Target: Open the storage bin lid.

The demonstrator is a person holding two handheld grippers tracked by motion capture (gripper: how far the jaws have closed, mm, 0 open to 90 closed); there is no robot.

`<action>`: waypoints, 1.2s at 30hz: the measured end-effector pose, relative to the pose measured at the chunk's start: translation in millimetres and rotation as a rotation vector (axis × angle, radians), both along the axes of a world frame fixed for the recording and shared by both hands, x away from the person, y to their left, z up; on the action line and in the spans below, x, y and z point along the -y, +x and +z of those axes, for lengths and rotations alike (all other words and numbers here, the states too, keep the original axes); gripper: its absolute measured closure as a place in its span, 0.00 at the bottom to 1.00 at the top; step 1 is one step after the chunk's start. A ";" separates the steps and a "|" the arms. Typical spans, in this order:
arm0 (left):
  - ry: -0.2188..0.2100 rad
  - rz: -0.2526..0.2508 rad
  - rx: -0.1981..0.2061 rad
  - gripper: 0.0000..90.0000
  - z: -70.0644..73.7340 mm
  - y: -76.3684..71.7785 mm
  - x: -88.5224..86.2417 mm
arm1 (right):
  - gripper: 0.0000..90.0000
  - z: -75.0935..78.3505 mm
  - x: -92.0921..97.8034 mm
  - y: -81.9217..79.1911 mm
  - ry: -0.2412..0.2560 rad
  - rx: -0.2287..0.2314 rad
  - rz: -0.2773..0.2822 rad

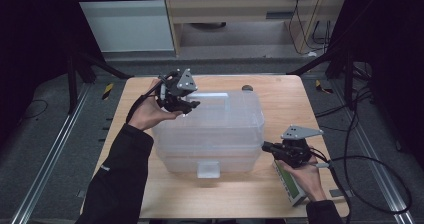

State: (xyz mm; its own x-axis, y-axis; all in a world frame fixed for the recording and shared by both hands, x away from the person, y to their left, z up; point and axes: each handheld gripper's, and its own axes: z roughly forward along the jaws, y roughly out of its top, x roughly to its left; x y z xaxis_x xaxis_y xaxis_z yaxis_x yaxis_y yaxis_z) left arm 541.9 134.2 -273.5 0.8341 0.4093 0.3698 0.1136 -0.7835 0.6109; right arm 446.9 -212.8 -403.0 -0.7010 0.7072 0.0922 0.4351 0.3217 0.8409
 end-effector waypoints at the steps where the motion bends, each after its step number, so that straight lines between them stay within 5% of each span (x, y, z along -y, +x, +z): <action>1: -0.007 0.004 0.002 0.58 1.2 -1.8 -3.4 | 1.00 -0.1 -0.1 0.0 -0.002 0.001 0.000; 5: -0.034 0.023 0.015 0.55 5.1 -7.7 -15.0 | 1.00 -0.1 -0.3 -0.2 -0.002 0.000 -0.001; 14: -0.145 0.160 0.023 0.58 6.5 -19.7 -59.1 | 1.00 -0.4 -0.5 -0.1 -0.006 0.002 0.000; 17: -0.218 0.211 0.038 0.60 0.7 -23.7 -80.0 | 1.00 -0.6 -0.8 -0.4 -0.010 0.000 -0.001; 29: -0.404 0.398 0.108 0.76 -9.9 -47.5 -133.8 | 1.00 -0.7 -1.1 -0.8 -0.014 -0.002 -0.003; 33: -0.439 0.437 0.134 0.80 -17.3 -57.4 -145.5 | 1.00 -0.7 -1.1 -0.9 -0.016 -0.002 -0.003; 36: -0.421 0.455 0.155 0.83 -22.2 -62.1 -149.5 | 1.00 -0.6 -1.4 -0.9 -0.015 -0.002 -0.003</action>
State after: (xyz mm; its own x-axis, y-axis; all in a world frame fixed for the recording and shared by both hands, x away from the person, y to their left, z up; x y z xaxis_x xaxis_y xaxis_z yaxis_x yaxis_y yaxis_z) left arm 479.8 283.8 -295.6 0.4921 0.8467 0.2025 0.2643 -0.3669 0.8919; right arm 445.9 -211.5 -403.6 -0.6987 0.7106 0.0828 0.4378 0.3331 0.8351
